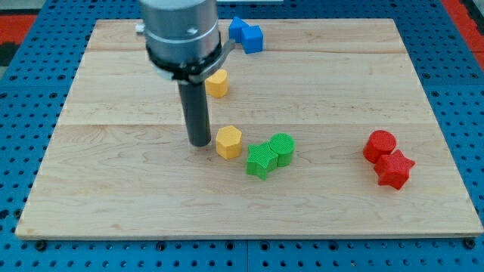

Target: Push the yellow hexagon top left to the red circle

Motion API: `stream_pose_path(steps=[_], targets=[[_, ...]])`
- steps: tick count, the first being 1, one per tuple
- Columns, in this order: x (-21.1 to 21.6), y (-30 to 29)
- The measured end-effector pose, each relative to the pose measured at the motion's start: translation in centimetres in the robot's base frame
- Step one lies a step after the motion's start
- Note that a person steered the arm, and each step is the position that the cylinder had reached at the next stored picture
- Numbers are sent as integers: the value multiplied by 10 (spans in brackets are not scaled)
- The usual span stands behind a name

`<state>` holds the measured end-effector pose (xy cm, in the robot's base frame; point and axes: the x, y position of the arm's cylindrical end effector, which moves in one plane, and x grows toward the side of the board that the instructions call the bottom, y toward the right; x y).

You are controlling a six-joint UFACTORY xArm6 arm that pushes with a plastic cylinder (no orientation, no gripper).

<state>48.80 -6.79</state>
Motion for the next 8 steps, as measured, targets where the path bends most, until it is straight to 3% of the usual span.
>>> stream_pose_path(steps=[1, 2, 4, 5, 6, 7, 8], targets=[[26, 30], [-32, 62], [-61, 22], [-80, 72], [-75, 183], [-62, 192], [-88, 120]])
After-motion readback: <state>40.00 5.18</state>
